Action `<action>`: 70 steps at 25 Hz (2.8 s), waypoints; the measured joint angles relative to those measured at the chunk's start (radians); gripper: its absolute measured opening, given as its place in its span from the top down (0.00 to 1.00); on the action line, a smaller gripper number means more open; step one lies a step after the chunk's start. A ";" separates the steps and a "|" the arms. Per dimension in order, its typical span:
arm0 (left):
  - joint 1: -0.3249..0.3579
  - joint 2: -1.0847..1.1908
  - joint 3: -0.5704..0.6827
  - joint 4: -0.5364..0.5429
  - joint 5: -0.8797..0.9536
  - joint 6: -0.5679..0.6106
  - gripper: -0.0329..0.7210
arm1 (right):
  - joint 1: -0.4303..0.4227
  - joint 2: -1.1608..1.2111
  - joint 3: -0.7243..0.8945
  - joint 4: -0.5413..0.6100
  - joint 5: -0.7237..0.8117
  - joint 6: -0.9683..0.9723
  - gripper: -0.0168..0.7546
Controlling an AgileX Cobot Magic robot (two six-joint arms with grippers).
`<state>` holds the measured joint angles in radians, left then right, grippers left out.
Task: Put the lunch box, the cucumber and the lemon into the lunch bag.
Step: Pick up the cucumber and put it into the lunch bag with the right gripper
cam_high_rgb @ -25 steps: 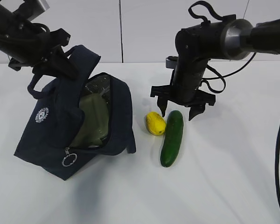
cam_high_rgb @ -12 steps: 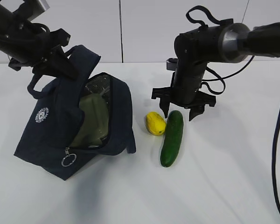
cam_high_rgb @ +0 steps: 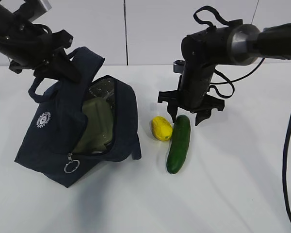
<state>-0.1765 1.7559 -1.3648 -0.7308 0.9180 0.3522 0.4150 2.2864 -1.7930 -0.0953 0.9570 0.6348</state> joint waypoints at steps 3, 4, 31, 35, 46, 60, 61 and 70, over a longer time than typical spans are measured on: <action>0.000 0.000 0.000 0.000 0.000 0.000 0.97 | 0.000 0.000 0.000 0.002 0.000 0.000 0.39; 0.000 0.000 0.000 0.000 0.000 0.000 0.97 | 0.000 0.000 0.000 0.002 0.000 0.000 0.40; 0.000 0.000 0.000 0.000 0.000 0.002 0.97 | 0.000 0.000 0.000 0.029 0.008 0.000 0.40; 0.000 0.000 0.000 0.000 0.000 0.002 0.97 | 0.000 0.000 0.000 0.030 0.012 0.000 0.43; 0.000 0.000 0.000 0.000 0.000 0.002 0.97 | 0.000 0.000 0.000 0.030 0.016 0.000 0.50; 0.000 0.000 0.000 0.000 0.000 0.002 0.97 | 0.000 0.000 -0.002 0.032 0.038 0.000 0.57; 0.000 0.000 0.000 0.000 0.000 0.002 0.97 | 0.000 0.000 -0.010 0.032 0.049 0.000 0.57; 0.000 0.000 0.000 0.000 0.000 0.002 0.97 | 0.000 0.000 -0.248 0.032 0.199 -0.086 0.57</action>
<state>-0.1765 1.7559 -1.3648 -0.7308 0.9180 0.3540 0.4150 2.2864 -2.0415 -0.0635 1.1560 0.5487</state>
